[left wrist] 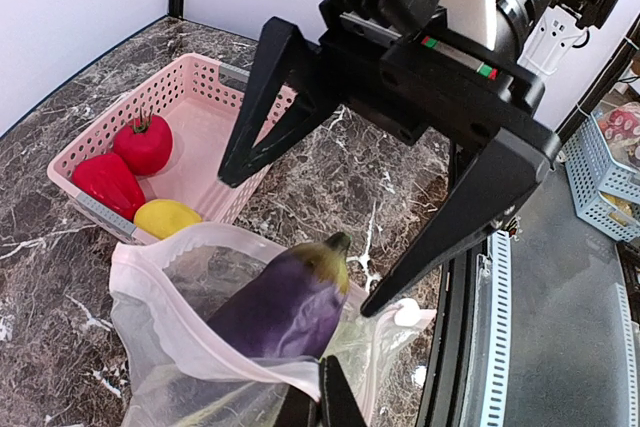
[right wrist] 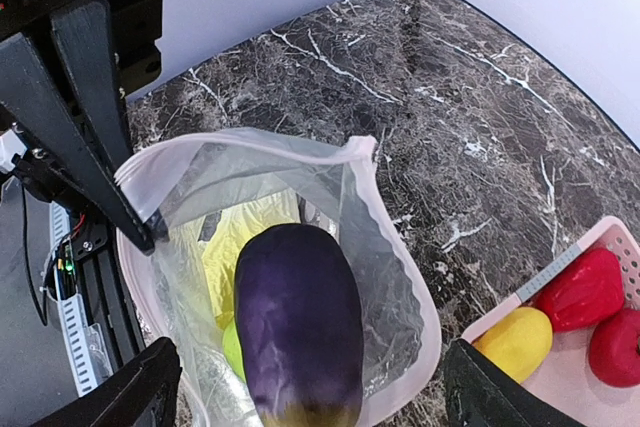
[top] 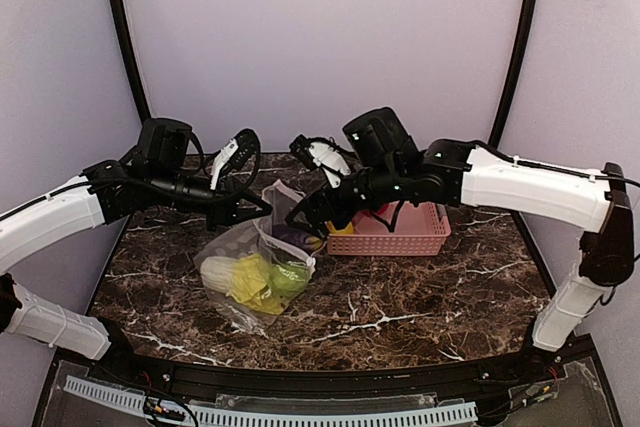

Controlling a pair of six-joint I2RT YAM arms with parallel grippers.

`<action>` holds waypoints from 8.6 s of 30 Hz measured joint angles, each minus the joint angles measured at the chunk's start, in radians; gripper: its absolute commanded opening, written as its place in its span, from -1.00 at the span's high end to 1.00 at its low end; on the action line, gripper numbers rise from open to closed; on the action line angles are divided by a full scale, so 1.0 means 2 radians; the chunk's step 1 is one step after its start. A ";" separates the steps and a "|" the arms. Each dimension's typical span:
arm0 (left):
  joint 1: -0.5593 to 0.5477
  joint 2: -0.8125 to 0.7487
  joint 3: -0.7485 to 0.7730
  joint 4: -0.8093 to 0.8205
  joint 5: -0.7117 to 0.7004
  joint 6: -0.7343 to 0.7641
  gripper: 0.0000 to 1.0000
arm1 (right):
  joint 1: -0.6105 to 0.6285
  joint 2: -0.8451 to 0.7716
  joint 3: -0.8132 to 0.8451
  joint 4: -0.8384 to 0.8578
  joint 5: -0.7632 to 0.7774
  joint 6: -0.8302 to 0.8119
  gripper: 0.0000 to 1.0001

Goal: Place the food in the zip-top bag and seal the zipper
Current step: Place the fake vegetable in the zipper food storage bag, then adjust the fake vegetable in the zipper food storage bag, then pick up the fake vegetable from the bin, then place the fake vegetable in the zipper food storage bag.

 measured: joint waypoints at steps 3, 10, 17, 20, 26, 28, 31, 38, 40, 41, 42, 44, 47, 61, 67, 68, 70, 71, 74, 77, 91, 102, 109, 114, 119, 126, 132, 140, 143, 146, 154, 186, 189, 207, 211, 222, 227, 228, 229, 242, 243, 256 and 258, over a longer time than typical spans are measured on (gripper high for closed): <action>0.000 0.000 0.000 0.000 0.000 0.000 0.99 | 0.000 -0.027 -0.027 0.007 0.011 0.021 -0.63; 0.000 0.000 0.000 0.000 0.000 0.000 0.99 | 0.001 -0.040 -0.087 0.008 0.008 0.073 -0.28; 0.000 0.000 0.000 0.000 0.000 0.000 0.99 | 0.002 -0.046 -0.114 0.012 -0.008 0.109 0.03; 0.000 0.000 0.000 0.000 0.000 0.000 0.99 | 0.002 -0.047 -0.115 0.018 -0.012 0.115 0.20; 0.000 0.000 0.000 0.000 0.000 0.000 0.99 | 0.002 -0.044 -0.109 0.026 -0.017 0.114 0.48; 0.000 0.000 0.000 0.000 0.000 0.000 0.99 | 0.002 -0.037 -0.100 0.029 -0.021 0.111 0.51; 0.000 0.000 0.000 0.000 0.000 0.000 0.99 | 0.002 -0.019 -0.081 0.034 -0.027 0.108 0.52; 0.000 0.001 -0.001 -0.002 0.000 0.000 0.99 | 0.002 0.038 -0.035 0.047 -0.046 0.102 0.53; 0.000 0.002 -0.002 -0.003 0.000 0.000 0.99 | 0.002 0.052 -0.023 0.051 -0.053 0.102 0.53; 0.000 0.002 -0.003 -0.004 0.000 0.000 0.99 | 0.002 0.058 -0.018 0.055 -0.056 0.102 0.53; 0.000 0.002 -0.003 -0.004 0.001 -0.001 0.99 | 0.002 0.064 -0.013 0.057 -0.059 0.102 0.53; 0.000 0.002 -0.003 -0.004 0.001 -0.001 0.99 | 0.002 0.072 -0.006 0.060 -0.063 0.102 0.54; 0.000 0.002 -0.003 -0.004 0.002 -0.002 0.99 | 0.003 0.081 0.001 0.068 -0.068 0.102 0.45; 0.000 0.002 -0.003 -0.003 0.002 -0.004 0.99 | 0.009 0.053 -0.016 0.061 -0.043 0.097 -0.42; 0.000 0.002 -0.003 -0.003 0.001 -0.004 0.99 | 0.009 -0.021 -0.041 0.046 0.000 0.087 -0.67; 0.000 0.002 -0.003 -0.003 0.000 -0.004 0.99 | 0.009 -0.034 -0.043 0.040 0.011 0.085 -0.70; 0.000 0.002 -0.003 -0.003 0.000 -0.004 0.99 | 0.009 -0.055 -0.045 0.032 0.033 0.083 -0.77; 0.000 0.002 -0.003 -0.003 0.000 -0.004 0.99 | 0.008 -0.064 -0.045 0.027 0.045 0.081 -0.79; 0.000 0.002 -0.003 -0.003 0.000 -0.004 0.99 | 0.001 -0.083 -0.045 0.009 0.080 0.075 -0.80; 0.000 0.002 -0.003 -0.003 -0.001 -0.004 0.99 | -0.020 -0.088 -0.045 -0.014 0.105 0.076 -0.82; 0.000 0.001 -0.003 -0.003 -0.003 -0.004 0.99 | -0.171 -0.033 -0.047 -0.073 0.109 0.095 -0.92; 0.000 0.001 -0.003 -0.003 -0.003 -0.004 0.99 | -0.214 0.109 0.006 -0.072 0.089 0.088 -0.97; 0.000 0.001 -0.003 -0.003 -0.003 -0.004 0.99 | -0.221 0.170 0.059 -0.069 0.104 0.088 -0.96; 0.000 0.001 -0.003 -0.003 -0.003 -0.004 0.99 | -0.223 0.195 0.074 -0.071 0.120 0.087 -0.92; 0.000 0.001 -0.003 -0.003 -0.003 -0.004 0.99 | -0.231 0.207 0.076 -0.072 0.122 0.088 -0.84; 0.000 0.001 -0.003 -0.003 -0.003 -0.003 0.99 | -0.237 0.228 0.080 -0.070 0.122 0.088 -0.74; 0.000 0.001 -0.003 -0.003 -0.003 -0.003 0.99 | -0.237 0.241 0.084 -0.069 0.120 0.087 -0.72; 0.000 0.001 -0.003 -0.003 -0.003 -0.003 0.99 | -0.237 0.256 0.119 -0.065 0.119 0.087 -0.64; 0.000 0.001 -0.003 -0.003 -0.003 -0.003 0.99 | -0.237 0.261 0.125 -0.065 0.119 0.087 -0.59; 0.000 0.001 -0.003 -0.003 -0.003 -0.003 0.99 | -0.237 0.262 0.128 -0.066 0.119 0.087 -0.54; 0.000 0.001 -0.003 -0.003 -0.003 -0.003 0.99 | -0.237 0.263 0.128 -0.066 0.121 0.087 -0.42; -0.002 0.001 -0.003 -0.003 -0.010 -0.003 0.99 | -0.093 -0.126 -0.104 0.048 -0.076 0.083 -0.41; -0.002 0.001 -0.003 -0.003 -0.009 -0.003 0.99 | -0.071 -0.122 -0.124 0.080 -0.103 0.090 -0.41; -0.002 0.001 -0.003 -0.003 -0.009 -0.003 0.99 | -0.014 -0.010 -0.105 0.122 -0.122 0.110 -0.38; -0.002 0.001 -0.003 -0.003 -0.007 -0.003 0.99 | -0.003 0.013 -0.081 0.122 -0.113 0.114 -0.38; -0.002 0.001 -0.003 -0.003 0.001 -0.004 0.99 | 0.003 0.059 -0.055 0.135 -0.091 0.144 -0.48; -0.002 0.001 -0.003 -0.003 0.002 -0.004 0.99 | 0.006 0.065 -0.050 0.135 -0.090 0.142 -0.67; -0.002 0.001 -0.003 -0.003 0.002 -0.004 0.99 | 0.006 0.065 -0.050 0.135 -0.089 0.141 -0.68; -0.002 0.001 -0.003 -0.003 0.002 -0.004 0.99 | 0.006 0.065 -0.050 0.135 -0.088 0.139 -0.71; -0.002 0.001 -0.003 -0.003 0.002 -0.004 0.99 | 0.006 0.057 -0.053 0.134 -0.064 0.118 -0.97; -0.002 0.001 -0.003 -0.003 0.002 -0.004 0.99 | 0.006 0.055 -0.055 0.134 -0.061 0.116 -0.97; -0.002 -0.003 -0.005 -0.002 -0.001 -0.004 0.99 | 0.006 -0.028 -0.096 0.132 -0.027 0.109 -0.93; -0.002 -0.004 -0.006 -0.001 -0.001 -0.004 0.99 | 0.006 -0.041 -0.107 0.131 -0.016 0.113 -0.88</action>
